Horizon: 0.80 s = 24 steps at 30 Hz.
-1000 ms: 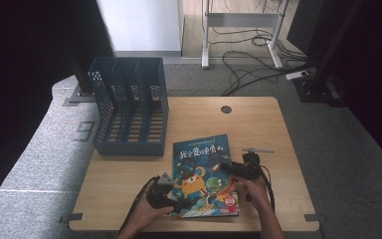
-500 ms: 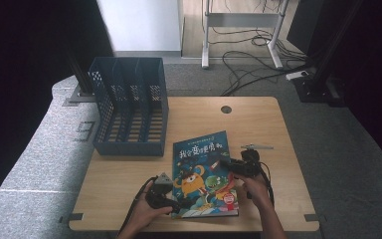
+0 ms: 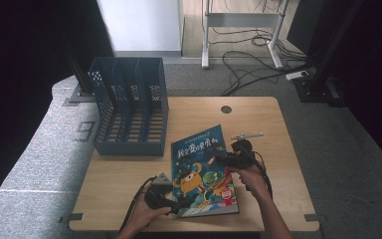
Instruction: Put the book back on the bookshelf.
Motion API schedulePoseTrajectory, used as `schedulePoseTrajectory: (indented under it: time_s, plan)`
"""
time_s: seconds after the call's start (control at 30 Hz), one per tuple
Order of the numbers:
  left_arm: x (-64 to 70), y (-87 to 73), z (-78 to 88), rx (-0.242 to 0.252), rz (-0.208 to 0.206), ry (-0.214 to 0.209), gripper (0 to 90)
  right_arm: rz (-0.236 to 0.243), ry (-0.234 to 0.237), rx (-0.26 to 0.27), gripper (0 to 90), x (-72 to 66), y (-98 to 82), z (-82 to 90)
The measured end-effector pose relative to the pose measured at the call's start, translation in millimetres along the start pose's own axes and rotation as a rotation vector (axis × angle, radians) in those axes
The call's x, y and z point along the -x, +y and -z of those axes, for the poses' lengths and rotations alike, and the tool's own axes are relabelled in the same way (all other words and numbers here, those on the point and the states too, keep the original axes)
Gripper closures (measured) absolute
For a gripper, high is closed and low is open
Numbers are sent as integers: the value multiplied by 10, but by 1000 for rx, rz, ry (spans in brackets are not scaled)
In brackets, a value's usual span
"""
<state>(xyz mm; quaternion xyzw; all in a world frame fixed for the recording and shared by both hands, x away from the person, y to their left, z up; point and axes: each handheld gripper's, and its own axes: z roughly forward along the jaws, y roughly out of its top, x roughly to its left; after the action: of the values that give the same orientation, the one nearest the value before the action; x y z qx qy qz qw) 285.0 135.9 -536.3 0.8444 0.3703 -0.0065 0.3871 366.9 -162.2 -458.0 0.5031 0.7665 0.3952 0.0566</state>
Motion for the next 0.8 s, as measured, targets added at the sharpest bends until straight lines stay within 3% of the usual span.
schedulePoseTrajectory:
  time_s: [0.3, 0.4, 0.57, 0.8]
  plan:
    - [-110, -21, 8, 14, 44, -78, 61, 44, 12, -8, 609, -132, 152, 68]
    - [-119, -27, 11, 18, 48, -83, 57, 47, 22, -8, 615, -147, 178, 76]
    - [-123, -22, 61, 42, 40, -19, 82, 60, 38, -9, 639, -198, 219, 90]
    - [-186, -33, 70, 31, 66, 8, 81, 70, 48, -11, 646, -214, 247, 92]
